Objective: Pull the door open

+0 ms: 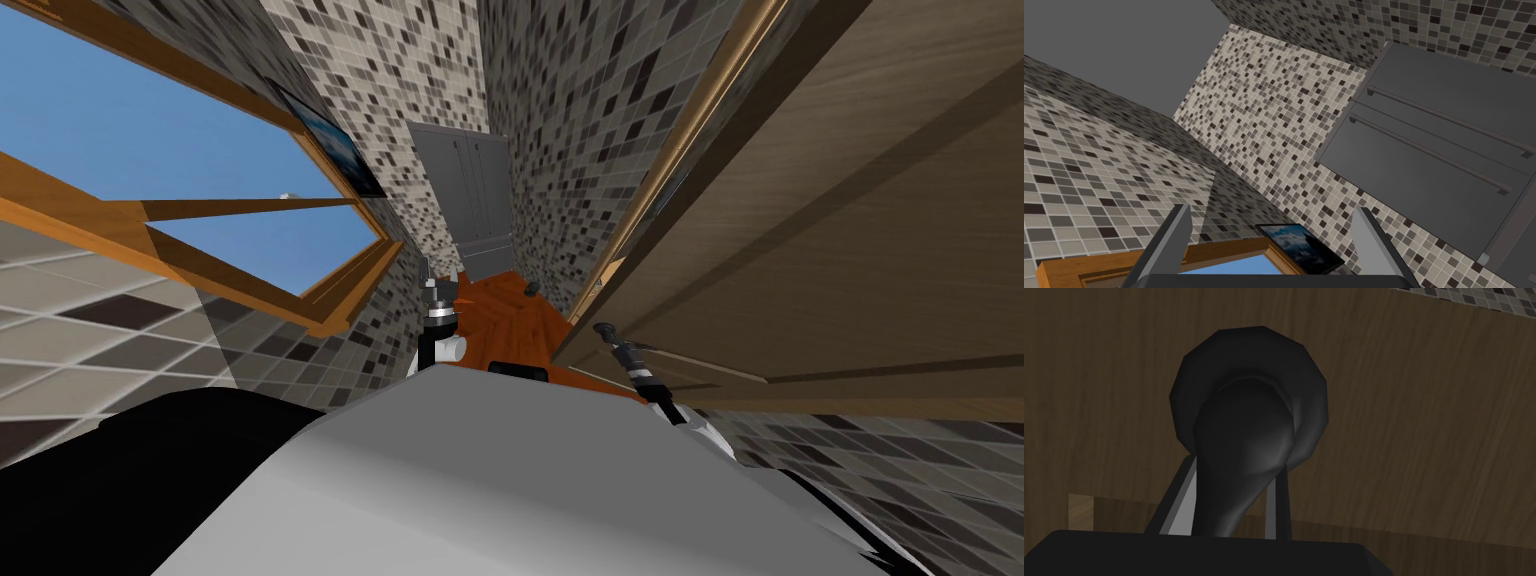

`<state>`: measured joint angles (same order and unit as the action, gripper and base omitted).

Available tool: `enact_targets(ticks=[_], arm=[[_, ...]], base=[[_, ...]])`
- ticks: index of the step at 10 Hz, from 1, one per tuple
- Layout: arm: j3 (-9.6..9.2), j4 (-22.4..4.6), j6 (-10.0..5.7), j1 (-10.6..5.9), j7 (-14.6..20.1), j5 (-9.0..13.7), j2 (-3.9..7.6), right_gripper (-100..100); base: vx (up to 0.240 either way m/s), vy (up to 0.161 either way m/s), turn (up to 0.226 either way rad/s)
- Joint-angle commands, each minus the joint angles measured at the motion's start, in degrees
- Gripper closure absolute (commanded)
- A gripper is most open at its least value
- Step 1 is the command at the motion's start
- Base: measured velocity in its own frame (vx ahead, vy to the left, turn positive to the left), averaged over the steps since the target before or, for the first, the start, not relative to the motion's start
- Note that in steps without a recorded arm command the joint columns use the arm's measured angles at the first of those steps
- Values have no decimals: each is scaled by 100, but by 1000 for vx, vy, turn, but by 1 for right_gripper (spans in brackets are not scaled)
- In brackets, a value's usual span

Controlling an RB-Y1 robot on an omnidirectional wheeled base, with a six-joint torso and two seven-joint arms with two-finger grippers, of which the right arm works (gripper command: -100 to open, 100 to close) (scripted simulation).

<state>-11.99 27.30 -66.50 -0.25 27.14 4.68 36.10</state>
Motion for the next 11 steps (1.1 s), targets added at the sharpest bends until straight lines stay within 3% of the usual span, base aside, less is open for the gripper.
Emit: enact_targets(ticks=[1, 2, 11], arm=[[-68, 286, 122, 137, -25, -41, -69, 100], [-68, 433, 122, 137, -25, -41, -69, 100], [-73, 431, 101, 146, -22, -43, -62, 100]], base=[[-1, 2, 13], [-6, -9, -3], [-25, -21, 85]])
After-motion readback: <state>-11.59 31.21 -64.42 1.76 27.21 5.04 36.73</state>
